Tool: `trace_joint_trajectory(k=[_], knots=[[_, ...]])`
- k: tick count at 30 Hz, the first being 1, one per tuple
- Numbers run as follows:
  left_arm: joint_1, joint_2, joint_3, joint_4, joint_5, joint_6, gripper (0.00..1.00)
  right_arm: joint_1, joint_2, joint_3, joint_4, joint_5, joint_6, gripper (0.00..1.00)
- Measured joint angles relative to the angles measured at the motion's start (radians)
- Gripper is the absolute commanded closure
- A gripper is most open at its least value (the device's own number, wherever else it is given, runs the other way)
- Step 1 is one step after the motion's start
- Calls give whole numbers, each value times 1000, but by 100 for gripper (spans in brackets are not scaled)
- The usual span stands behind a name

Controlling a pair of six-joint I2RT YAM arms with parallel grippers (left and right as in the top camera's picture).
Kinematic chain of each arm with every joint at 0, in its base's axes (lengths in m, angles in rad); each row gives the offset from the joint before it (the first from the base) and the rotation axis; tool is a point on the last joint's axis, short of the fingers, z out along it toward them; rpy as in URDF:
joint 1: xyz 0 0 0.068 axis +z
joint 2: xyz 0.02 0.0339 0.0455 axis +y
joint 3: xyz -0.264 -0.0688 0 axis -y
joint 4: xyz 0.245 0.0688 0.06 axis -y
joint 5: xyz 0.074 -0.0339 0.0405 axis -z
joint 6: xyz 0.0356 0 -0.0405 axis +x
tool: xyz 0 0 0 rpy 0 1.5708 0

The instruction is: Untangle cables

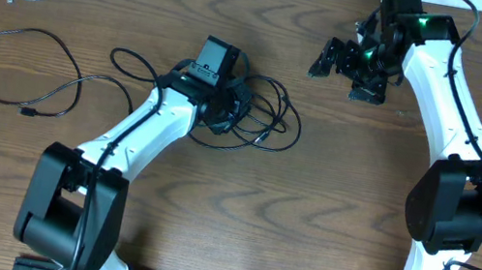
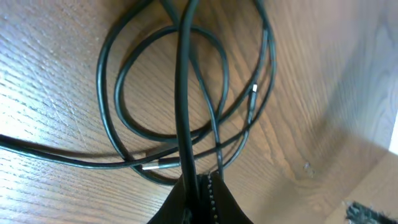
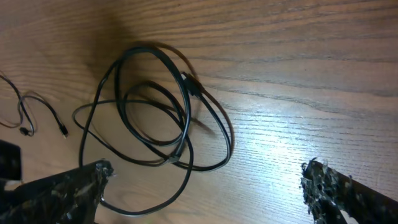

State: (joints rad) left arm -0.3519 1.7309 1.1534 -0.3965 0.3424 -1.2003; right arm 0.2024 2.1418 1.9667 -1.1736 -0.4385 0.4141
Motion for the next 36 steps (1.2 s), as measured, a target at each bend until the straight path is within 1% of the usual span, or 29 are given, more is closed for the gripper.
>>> trace_joint_trajectory(k=[4, 8, 12, 17, 22, 26, 30, 32, 36], knots=[[0, -66, 18, -9, 0, 84, 93, 1, 0, 0, 2, 0, 0, 1], [0, -162, 97, -3, 0, 188, 92, 7, 0, 0, 4, 0, 0, 1], [0, -262, 166, 50, 0, 285, 92, 22, 0, 0, 4, -12, -10, 1], [2, -347, 186, 130, -11, 386, 92, 31, 0, 0, 6, -43, -40, 1], [25, -393, 186, 134, -65, 430, 92, 31, 0, 0, 4, -55, -56, 1], [60, -427, 186, 65, -104, 468, 92, 32, 0, 0, 8, -61, -63, 1], [100, -441, 186, 28, -124, 471, 92, 43, 0, -1, 66, -106, -114, 1], [122, -441, 186, 58, -121, 435, 92, 60, 0, -1, 115, -146, -153, 1], [168, -450, 183, 224, -86, 344, 92, 116, 0, -1, 172, -195, -207, 1]])
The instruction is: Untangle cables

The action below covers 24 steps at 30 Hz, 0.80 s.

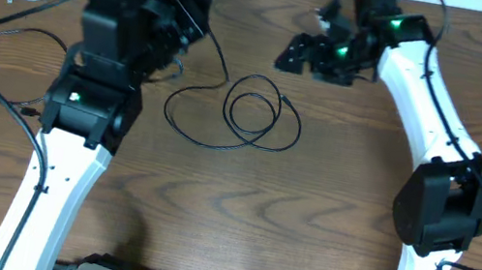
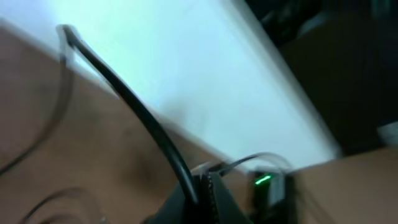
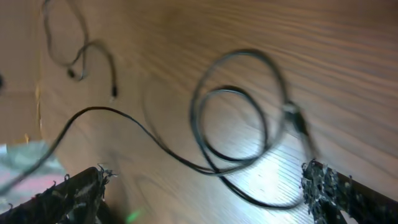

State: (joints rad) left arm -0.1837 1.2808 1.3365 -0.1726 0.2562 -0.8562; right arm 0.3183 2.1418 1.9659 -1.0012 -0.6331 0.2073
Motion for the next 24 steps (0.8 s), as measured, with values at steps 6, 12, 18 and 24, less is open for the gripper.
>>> trace_joint_trajectory(k=[6, 12, 18, 24], knots=[[67, -40, 24, 252, 18, -128, 92, 95, 0, 0, 62, -27, -66, 1], [78, -42, 110, 356, -84, -208, 93, 131, 0, 0, 124, -38, -88, 1], [78, -42, 210, 404, -226, -232, 93, 128, 0, 0, 216, -136, -102, 1], [78, -43, 336, 413, -367, -228, 92, 153, 0, 0, 196, -217, -250, 1]])
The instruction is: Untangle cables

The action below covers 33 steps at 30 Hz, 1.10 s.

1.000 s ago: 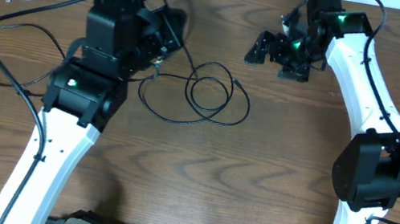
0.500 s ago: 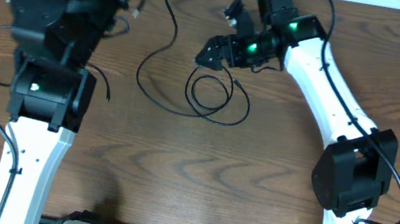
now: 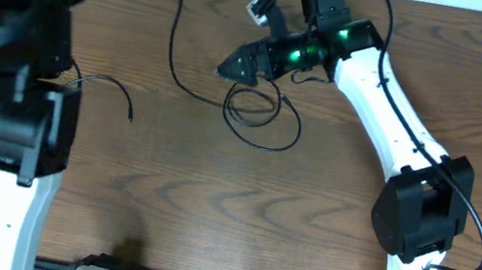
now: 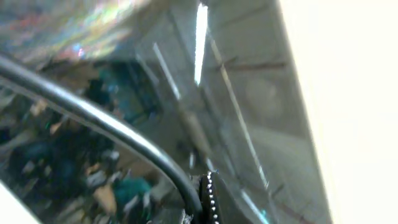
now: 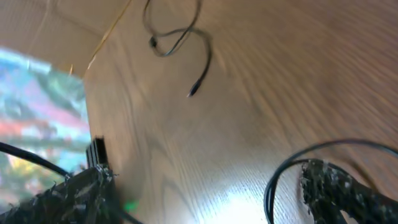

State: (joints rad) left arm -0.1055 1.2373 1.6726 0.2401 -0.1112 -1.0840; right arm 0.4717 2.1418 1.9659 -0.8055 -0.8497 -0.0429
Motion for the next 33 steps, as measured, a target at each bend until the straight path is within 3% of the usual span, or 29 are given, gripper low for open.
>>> trace_joint_trajectory(k=[7, 23, 28, 33], knots=[[0, -11, 88, -11, -95, 74, 92, 77, 0, 0, -73, -25, -200, 1], [0, -10, 92, -99, -235, 162, 92, 51, 0, 0, -179, -129, -409, 1], [0, -10, 92, -74, -236, 169, 92, 63, 0, 0, -171, -142, -501, 27], [0, -10, 92, -72, -236, 169, 92, 129, 0, 0, -94, -83, -534, 18]])
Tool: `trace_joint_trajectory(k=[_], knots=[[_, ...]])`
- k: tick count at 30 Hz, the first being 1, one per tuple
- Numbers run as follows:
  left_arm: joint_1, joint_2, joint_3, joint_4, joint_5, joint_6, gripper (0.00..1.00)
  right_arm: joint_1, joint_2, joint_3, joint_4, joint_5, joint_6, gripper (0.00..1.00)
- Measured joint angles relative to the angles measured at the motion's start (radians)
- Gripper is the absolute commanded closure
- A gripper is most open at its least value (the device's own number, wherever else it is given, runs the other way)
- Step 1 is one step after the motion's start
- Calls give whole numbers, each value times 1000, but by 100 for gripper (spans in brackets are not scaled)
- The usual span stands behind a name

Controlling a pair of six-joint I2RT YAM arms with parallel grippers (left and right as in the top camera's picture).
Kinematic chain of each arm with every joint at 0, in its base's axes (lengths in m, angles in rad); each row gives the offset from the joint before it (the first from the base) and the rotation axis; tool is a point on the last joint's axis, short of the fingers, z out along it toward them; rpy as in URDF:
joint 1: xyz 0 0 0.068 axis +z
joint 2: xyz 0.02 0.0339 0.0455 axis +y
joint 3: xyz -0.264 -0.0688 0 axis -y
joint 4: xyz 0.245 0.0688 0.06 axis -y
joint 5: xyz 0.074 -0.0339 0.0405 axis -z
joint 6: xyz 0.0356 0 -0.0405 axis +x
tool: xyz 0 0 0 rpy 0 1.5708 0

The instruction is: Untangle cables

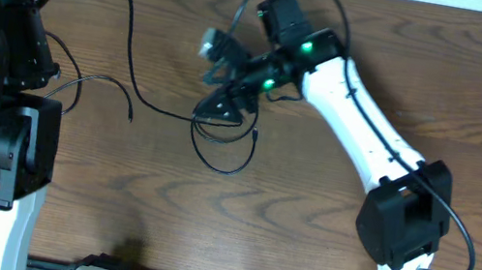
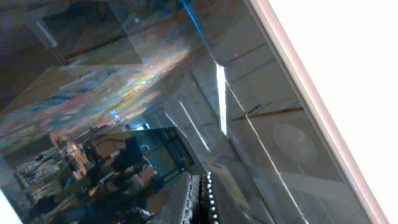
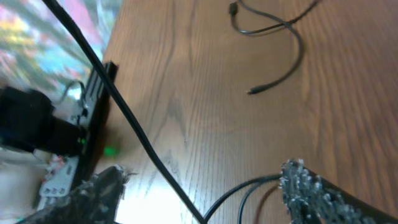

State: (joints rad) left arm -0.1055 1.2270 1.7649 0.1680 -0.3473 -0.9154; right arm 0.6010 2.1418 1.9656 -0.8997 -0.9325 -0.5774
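A black cable (image 1: 132,56) rises from a loose coil (image 1: 222,147) on the wooden table toward the top left. My left arm is lifted high and close to the overhead camera, and its gripper (image 2: 200,198) is shut and points at the room. The strand between the pads is hidden. My right gripper (image 1: 220,100) hangs open just over the coil. In the right wrist view the same taut cable (image 3: 127,118) crosses between its spread fingers (image 3: 311,186) and meets the coil (image 3: 249,188).
A second black cable (image 1: 98,82) lies at the left, and its plug end (image 3: 252,91) also shows in the right wrist view. A white cable lies at the top left corner. The table's back edge runs along the top.
My right gripper has moved left and nearer, now down over the coil. The coil has shifted a little leftward. The lifted cable no longer shows in the left wrist view.
My left gripper was shut on a strand in the tangled pile at mid-table while the right hovered open at the back. Then the left was raised to the back left with the strand, leaving a smaller coil. The right gripper has since come over that coil.
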Motion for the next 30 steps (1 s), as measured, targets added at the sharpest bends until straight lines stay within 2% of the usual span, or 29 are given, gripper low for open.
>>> trace_joint_trajectory(k=[2, 8, 14, 18, 20, 24, 27, 30], knots=[[0, 0, 0, 0, 0, 0, 92, 35, 0, 0, 6, 27, -11, 15], [0, 0, 0, 0, -26, 0, 92, 96, 0, 0, -50, 67, -46, 26], [0, 0, 0, -3, -52, 0, 92, 104, 0, 0, -57, 104, -80, 17], [0, 0, 0, -4, -53, 0, 92, 103, 0, 0, -49, 116, -91, 37], [0, 0, 0, -7, -55, 0, 92, 104, 0, 0, -45, 119, -93, 39], [0, 0, 0, -8, -55, 0, 92, 105, 0, 0, -43, 120, -96, 49], [0, 0, 0, -8, -55, 0, 92, 105, 0, 0, -32, 121, -91, 66], [0, 0, 0, -11, -55, 0, 92, 104, 0, 0, -25, 122, -84, 64]])
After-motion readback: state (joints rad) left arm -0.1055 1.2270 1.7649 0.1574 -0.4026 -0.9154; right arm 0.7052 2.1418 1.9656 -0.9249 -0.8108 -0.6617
